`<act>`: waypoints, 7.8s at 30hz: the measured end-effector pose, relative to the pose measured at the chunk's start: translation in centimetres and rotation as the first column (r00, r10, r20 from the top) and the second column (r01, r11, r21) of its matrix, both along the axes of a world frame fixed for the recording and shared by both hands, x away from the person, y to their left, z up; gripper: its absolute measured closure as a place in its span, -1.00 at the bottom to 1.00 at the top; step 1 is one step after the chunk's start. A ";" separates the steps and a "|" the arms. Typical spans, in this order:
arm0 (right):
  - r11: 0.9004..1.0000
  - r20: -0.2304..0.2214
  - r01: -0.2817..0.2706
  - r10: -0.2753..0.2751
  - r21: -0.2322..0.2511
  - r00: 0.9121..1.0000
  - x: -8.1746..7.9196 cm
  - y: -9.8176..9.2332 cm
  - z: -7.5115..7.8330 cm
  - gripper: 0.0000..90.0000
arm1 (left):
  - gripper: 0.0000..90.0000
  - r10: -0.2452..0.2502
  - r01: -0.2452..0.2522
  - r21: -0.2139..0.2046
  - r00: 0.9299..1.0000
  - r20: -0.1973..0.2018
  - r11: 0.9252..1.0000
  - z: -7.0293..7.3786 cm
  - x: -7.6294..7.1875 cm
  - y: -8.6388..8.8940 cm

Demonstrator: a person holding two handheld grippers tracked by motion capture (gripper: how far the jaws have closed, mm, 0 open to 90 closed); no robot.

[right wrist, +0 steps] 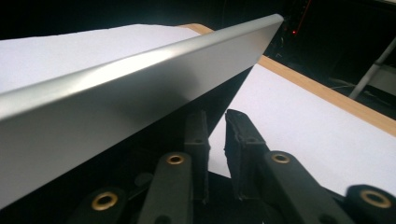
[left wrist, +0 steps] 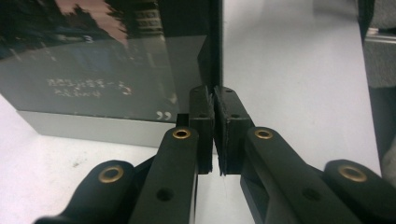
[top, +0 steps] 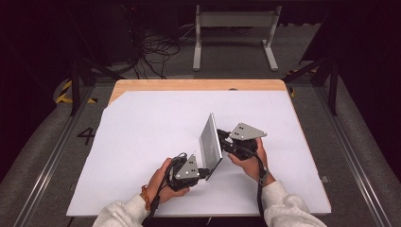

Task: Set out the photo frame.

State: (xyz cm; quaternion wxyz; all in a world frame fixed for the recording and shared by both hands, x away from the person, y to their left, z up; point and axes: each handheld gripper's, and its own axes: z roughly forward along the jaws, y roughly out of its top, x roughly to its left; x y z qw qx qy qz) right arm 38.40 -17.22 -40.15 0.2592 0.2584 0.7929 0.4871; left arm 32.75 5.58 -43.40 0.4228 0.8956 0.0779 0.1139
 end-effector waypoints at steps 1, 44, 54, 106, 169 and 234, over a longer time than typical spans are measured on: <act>1.000 0.004 0.010 -0.010 -0.018 1.000 -0.1 -0.1 0.1 0.74 | 0.91 0.000 0.000 0.004 1.000 0.000 1.000 0.0 -0.1 0.0; 0.996 -0.121 -0.083 0.077 -0.038 0.990 -7.8 -2.2 -1.3 0.47 | 0.77 -0.009 0.009 0.023 1.000 -0.017 1.000 -2.0 0.6 -1.0; 0.995 -0.144 -0.102 0.099 -0.017 0.985 -8.4 -2.6 -0.8 0.54 | 0.77 -0.002 0.002 0.018 1.000 -0.013 1.000 -2.0 0.6 -1.3; 0.999 -0.156 -0.035 0.036 0.009 0.987 -7.3 -3.5 -1.4 0.68 | 0.51 0.195 -0.196 -0.057 0.980 -0.032 0.979 -1.1 5.3 3.1; 0.989 -0.252 -0.108 0.132 0.105 0.959 -3.5 -5.2 -1.8 0.77 | -0.16 0.206 -0.211 -0.048 0.974 -0.093 0.976 -1.1 8.6 1.8; 0.998 -0.257 0.017 -0.002 0.055 0.966 -3.7 -5.8 -2.3 0.71 | 0.45 0.215 -0.213 0.033 0.967 -0.133 0.977 -0.2 6.9 3.2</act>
